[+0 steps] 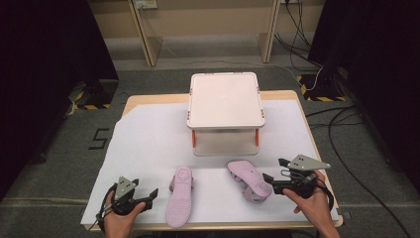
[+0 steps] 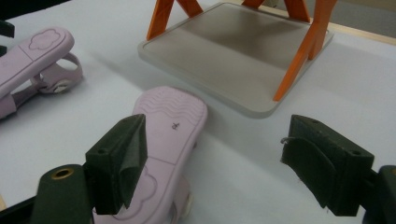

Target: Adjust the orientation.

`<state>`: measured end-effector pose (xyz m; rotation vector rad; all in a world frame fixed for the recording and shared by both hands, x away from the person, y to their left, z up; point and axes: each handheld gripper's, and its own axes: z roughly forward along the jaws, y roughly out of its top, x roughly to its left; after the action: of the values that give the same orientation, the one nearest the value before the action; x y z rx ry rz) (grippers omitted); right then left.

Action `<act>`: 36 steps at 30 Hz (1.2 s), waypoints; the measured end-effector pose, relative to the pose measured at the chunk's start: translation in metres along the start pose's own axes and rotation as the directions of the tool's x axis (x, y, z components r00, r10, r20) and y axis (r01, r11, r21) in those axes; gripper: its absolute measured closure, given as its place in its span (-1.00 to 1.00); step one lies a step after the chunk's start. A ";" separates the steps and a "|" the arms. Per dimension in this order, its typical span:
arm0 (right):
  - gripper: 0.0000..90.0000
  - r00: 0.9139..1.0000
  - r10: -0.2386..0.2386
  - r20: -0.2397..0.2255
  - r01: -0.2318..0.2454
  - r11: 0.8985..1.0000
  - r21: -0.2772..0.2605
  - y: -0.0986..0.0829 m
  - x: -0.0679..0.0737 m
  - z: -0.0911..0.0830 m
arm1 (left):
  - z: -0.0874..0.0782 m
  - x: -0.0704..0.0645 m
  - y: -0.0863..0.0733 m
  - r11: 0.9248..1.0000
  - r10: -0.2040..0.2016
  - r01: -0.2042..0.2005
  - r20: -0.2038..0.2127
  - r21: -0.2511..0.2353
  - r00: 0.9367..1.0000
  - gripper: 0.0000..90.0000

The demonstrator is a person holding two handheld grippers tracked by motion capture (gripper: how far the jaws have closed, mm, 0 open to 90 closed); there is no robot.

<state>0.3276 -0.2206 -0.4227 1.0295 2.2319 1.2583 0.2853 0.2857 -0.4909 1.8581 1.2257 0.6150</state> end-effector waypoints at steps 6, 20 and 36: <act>-0.52 1.000 -0.005 -0.014 0.005 1.000 0.002 0.005 0.000 0.001 | 0.001 0.000 0.000 1.000 0.000 0.000 0.001 0.000 1.000 -0.61; -0.44 0.997 -0.008 -0.077 0.022 0.983 0.182 -0.007 0.005 0.033 | 0.000 0.000 0.001 1.000 0.005 -0.005 0.006 -0.004 1.000 -0.61; -0.10 0.978 -0.209 0.026 0.196 0.948 0.249 -0.010 0.007 0.032 | 0.000 -0.001 0.001 1.000 0.004 -0.004 0.010 -0.013 1.000 -0.61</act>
<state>0.3391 -0.2004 -0.4475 0.8771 2.4246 0.8752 0.2853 0.2849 -0.4901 1.8515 1.2089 0.6137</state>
